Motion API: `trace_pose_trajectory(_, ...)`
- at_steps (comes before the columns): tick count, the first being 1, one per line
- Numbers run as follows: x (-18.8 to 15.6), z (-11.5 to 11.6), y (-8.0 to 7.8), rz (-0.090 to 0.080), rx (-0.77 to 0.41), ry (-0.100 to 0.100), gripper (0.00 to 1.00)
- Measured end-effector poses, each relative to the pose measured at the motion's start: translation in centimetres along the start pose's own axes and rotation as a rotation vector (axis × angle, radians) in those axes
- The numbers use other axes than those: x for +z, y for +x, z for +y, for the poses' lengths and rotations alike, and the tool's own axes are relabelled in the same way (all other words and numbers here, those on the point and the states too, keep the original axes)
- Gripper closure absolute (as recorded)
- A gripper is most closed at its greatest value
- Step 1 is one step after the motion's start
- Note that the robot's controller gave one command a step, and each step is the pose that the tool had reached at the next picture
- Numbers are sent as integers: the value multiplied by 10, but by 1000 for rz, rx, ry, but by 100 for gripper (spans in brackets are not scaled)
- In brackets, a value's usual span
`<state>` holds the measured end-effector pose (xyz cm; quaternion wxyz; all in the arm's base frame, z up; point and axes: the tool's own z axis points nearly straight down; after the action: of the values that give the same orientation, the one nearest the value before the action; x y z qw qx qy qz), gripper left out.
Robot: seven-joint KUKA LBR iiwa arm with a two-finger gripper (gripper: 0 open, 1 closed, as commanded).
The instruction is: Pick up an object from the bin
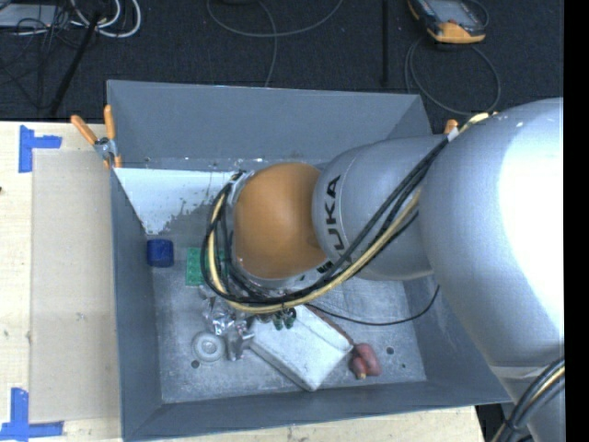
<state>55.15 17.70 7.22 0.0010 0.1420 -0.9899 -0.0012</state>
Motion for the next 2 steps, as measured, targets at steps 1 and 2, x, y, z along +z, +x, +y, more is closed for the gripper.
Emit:
trace_pose_trajectory(1, -2, -19, -18, -7, -268, -4, 0)
trace_pose_trajectory(2, -2, -23, -41, 1, -475, -2, 0)
